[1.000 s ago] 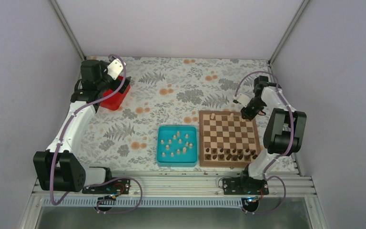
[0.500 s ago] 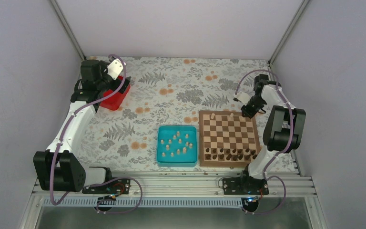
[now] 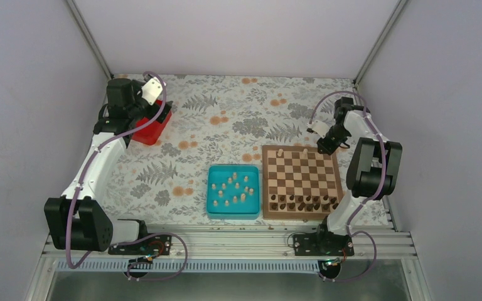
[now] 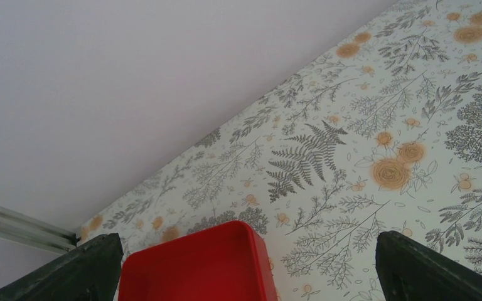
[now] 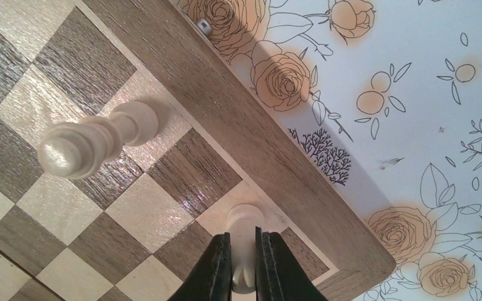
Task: Set up the chess pieces on the board
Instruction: Place the chess piece on the chessboard, then pick up the chess piece from the storage box.
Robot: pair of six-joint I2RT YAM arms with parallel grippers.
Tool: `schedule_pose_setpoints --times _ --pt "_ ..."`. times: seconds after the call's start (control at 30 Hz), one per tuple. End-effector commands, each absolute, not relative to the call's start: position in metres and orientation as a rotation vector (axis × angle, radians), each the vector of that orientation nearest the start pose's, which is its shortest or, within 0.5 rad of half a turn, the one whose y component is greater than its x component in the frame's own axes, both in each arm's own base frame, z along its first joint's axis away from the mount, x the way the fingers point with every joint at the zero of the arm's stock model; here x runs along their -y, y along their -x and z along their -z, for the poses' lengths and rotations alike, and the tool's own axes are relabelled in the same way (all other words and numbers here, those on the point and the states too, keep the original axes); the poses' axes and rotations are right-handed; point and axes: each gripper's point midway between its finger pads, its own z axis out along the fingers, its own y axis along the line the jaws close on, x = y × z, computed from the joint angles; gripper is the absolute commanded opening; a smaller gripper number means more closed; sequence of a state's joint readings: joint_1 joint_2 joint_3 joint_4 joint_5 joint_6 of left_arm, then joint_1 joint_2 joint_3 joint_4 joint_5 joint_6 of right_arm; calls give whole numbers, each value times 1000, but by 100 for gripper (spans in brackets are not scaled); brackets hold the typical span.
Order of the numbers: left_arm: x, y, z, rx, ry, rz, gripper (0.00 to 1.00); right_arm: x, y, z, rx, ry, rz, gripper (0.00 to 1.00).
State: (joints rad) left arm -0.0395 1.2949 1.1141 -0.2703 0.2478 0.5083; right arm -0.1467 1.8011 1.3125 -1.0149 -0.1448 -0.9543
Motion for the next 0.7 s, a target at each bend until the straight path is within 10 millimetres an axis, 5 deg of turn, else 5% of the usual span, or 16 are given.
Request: schedule_pose_setpoints --times 0.0,0.3,0.5,0.67 --pt "60 -416 -278 -1876 -701 -39 100 27 -342 -60 -2766 1197 -158 9" --pt "59 -416 -276 -1882 -701 -43 100 26 -352 -76 -2715 1175 -121 40" --pt "59 -415 -276 -1878 -698 -45 100 20 -364 -127 -2620 1164 -84 47" --pt "59 -414 -278 -1871 -692 -46 100 -33 -363 -179 -2498 1277 -17 52"
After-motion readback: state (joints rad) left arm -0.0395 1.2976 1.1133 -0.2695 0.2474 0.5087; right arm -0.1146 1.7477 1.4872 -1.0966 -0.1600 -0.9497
